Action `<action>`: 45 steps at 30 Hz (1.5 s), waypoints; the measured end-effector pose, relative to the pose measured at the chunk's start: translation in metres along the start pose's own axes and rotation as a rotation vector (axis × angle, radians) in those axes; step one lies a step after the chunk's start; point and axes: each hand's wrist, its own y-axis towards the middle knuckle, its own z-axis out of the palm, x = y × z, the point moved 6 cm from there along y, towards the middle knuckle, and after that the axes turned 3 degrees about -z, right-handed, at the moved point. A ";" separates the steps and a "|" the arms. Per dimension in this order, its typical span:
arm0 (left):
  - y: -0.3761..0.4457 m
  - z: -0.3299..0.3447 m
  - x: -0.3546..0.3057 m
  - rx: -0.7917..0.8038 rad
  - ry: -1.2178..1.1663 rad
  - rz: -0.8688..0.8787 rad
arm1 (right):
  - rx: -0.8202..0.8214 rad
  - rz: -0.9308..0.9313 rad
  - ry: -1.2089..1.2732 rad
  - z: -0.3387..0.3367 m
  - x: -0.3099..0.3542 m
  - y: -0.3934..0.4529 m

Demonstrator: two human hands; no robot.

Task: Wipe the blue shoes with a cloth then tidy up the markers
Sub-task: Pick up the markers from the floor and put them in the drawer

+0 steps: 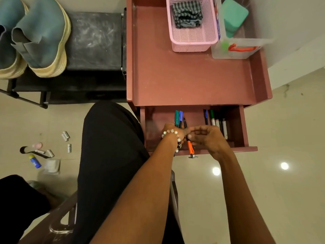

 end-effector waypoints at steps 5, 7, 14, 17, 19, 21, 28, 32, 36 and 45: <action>0.000 -0.005 -0.003 -0.018 -0.037 0.009 | -0.007 0.070 0.030 -0.008 0.002 0.015; 0.001 -0.006 -0.006 -0.010 -0.103 0.005 | -0.006 0.122 -0.022 -0.012 -0.002 0.027; 0.002 -0.004 -0.007 0.004 -0.229 -0.034 | -0.489 0.170 -0.555 -0.057 -0.051 0.090; 0.005 -0.008 -0.007 -0.013 -0.245 -0.043 | -0.533 0.168 -0.719 -0.059 -0.061 0.100; 0.007 -0.011 -0.008 -0.023 -0.241 -0.045 | -0.574 0.182 -0.773 -0.062 -0.060 0.101; 0.008 -0.013 -0.009 -0.024 -0.241 -0.043 | -0.613 0.206 -0.786 -0.066 -0.059 0.101; 0.008 -0.012 -0.007 0.003 -0.244 -0.077 | -0.692 0.229 -0.788 -0.081 -0.052 0.086; 0.004 -0.005 -0.006 0.041 -0.243 -0.067 | -0.772 0.118 -0.521 -0.076 -0.037 0.070; 0.003 0.000 -0.005 0.058 -0.201 -0.031 | -0.384 0.149 0.157 -0.022 -0.030 0.035; 0.007 -0.003 -0.003 0.036 -0.009 -0.014 | -0.223 0.256 0.353 0.006 -0.023 0.016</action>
